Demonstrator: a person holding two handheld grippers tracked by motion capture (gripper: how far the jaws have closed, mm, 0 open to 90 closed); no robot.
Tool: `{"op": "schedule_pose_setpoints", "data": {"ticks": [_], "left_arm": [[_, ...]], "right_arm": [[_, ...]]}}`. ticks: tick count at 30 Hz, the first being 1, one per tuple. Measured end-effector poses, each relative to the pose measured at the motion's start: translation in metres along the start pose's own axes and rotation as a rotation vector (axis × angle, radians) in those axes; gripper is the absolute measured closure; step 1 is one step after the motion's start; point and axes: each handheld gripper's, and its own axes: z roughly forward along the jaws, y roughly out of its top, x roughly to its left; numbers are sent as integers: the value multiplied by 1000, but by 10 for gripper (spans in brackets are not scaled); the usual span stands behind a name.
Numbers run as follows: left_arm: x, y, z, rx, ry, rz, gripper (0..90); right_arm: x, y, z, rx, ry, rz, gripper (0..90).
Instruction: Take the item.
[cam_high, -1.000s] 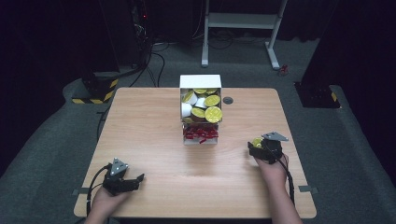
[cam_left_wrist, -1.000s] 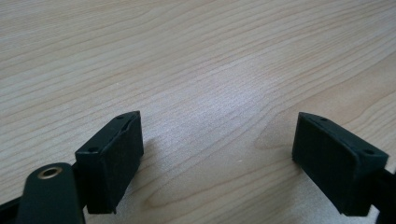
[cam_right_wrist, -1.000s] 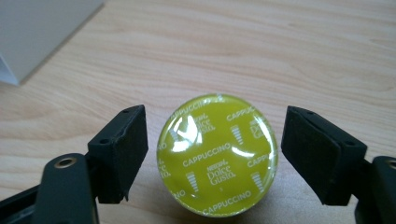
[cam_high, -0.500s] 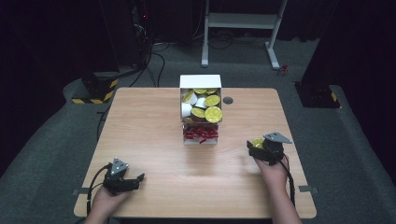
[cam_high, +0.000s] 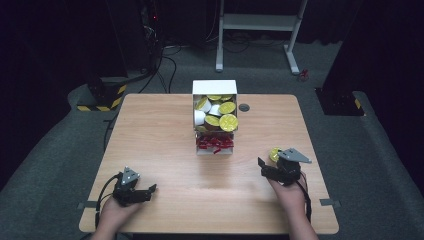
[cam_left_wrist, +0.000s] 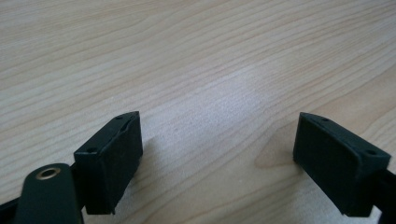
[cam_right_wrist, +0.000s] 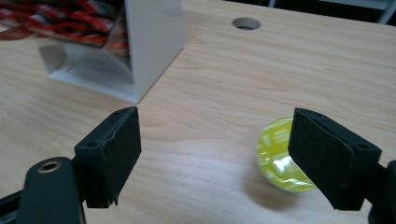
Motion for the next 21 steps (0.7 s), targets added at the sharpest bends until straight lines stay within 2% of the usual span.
{"op": "schedule_pose_setpoints", "data": {"ticks": [7, 9, 12, 14, 16, 18, 19, 21], "left_arm": [[-7, 10, 11, -9, 0, 45, 159], [-9, 12, 13, -10, 0, 46, 146], [-10, 16, 17, -1, -37, 35, 140], [-9, 17, 19, 5, -57, 38, 126], [-10, 17, 20, 4, -71, 44, 122], [-10, 17, 20, 6, -76, 47, 121], [-9, 18, 19, 12, -71, 64, 119], [-9, 18, 20, 10, -77, 61, 119]], "right_arm": [[22, -10, -2, 37, 65, -8, 177], [28, -14, -2, 52, 77, -12, 179], [40, -21, 2, 82, 87, -41, 178], [49, -27, 8, 125, 103, -50, 167], [56, -32, 14, 157, 109, -81, 161], [64, -39, 22, 209, 114, -100, 142], [67, -43, 28, 257, 127, -111, 109], [72, -42, 30, 253, 131, -123, 117]]}}
